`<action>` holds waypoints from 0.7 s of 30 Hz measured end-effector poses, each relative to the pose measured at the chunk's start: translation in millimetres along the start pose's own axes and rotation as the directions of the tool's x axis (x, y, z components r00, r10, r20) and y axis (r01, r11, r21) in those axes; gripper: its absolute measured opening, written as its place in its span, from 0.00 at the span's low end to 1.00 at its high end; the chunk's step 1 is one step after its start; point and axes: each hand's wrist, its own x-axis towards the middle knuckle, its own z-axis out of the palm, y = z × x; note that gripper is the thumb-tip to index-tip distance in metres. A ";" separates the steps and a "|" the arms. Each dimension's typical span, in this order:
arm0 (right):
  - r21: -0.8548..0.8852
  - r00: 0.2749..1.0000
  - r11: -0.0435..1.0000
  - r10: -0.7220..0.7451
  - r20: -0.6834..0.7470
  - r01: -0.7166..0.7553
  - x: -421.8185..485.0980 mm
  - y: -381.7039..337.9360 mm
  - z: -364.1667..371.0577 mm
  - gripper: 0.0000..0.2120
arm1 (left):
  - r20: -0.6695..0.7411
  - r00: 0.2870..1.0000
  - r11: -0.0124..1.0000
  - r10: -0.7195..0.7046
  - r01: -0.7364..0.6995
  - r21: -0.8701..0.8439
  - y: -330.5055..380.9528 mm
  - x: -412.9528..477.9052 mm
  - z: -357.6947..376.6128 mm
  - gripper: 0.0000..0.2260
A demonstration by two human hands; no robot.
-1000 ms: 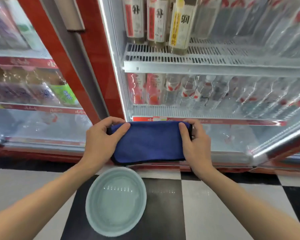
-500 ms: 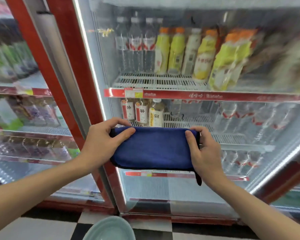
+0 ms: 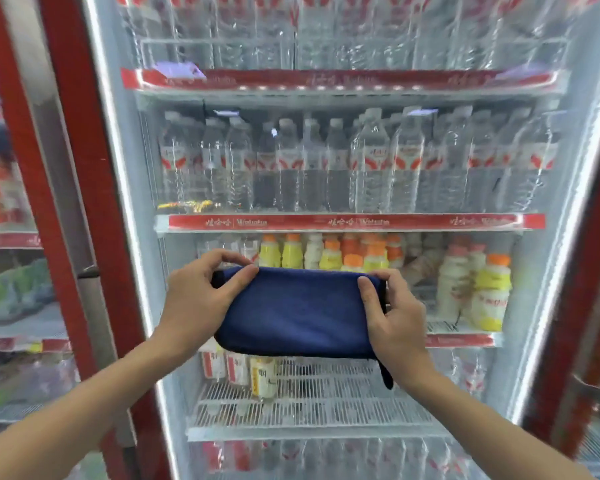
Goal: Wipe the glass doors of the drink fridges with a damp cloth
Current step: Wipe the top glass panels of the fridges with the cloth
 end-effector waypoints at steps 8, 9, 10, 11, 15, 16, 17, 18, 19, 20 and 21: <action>-0.015 0.985 0.990 -0.144 -0.098 0.143 89.7 -28.5 -64.5 0.07 | -0.087 0.984 0.988 0.155 -0.154 0.009 86.3 60.9 31.0 0.04; -0.021 0.983 0.989 -0.150 -0.106 0.148 98.7 -31.6 -69.7 0.07 | -0.097 0.980 0.985 0.171 -0.172 0.001 94.6 66.9 34.2 0.05; -0.027 0.979 0.986 -0.164 -0.118 0.162 109.4 -35.3 -76.3 0.06 | -0.101 0.976 0.981 0.191 -0.193 -0.012 103.4 75.2 38.4 0.06; -0.032 0.976 0.984 -0.176 -0.128 0.174 119.7 -38.4 -82.1 0.06 | -0.098 0.973 0.977 0.207 -0.210 -0.026 111.5 83.2 41.9 0.07; -0.056 0.957 0.975 -0.224 -0.185 0.217 165.1 -47.4 -103.7 0.07 | -0.082 0.950 0.950 0.303 -0.308 -0.057 143.9 119.1 54.4 0.11; -0.065 0.950 0.971 -0.237 -0.203 0.229 176.6 -49.7 -108.2 0.06 | -0.072 0.945 0.945 0.319 -0.323 -0.046 151.3 128.1 56.8 0.12; -0.074 0.941 0.966 -0.257 -0.222 0.247 188.9 -52.7 -113.2 0.05 | -0.065 0.940 0.941 0.334 -0.336 -0.033 158.7 138.9 59.7 0.13; -0.078 0.934 0.962 -0.271 -0.234 0.260 198.9 -55.7 -117.4 0.05 | -0.057 0.937 0.938 0.344 -0.346 -0.020 164.3 148.1 62.2 0.14; -0.084 0.927 0.958 -0.286 -0.242 0.273 208.9 -59.2 -121.1 0.04 | -0.055 0.932 0.933 0.359 -0.360 -0.009 170.5 157.3 64.6 0.16; -0.092 0.921 0.954 -0.300 -0.249 0.285 218.7 -62.6 -125.2 0.04 | -0.059 0.923 0.925 0.379 -0.380 -0.003 177.2 166.8 67.4 0.19; -0.100 0.913 0.950 -0.311 -0.262 0.295 227.5 -65.6 -128.7 0.04 | -0.064 0.915 0.917 0.398 -0.398 0.001 184.0 174.6 69.9 0.21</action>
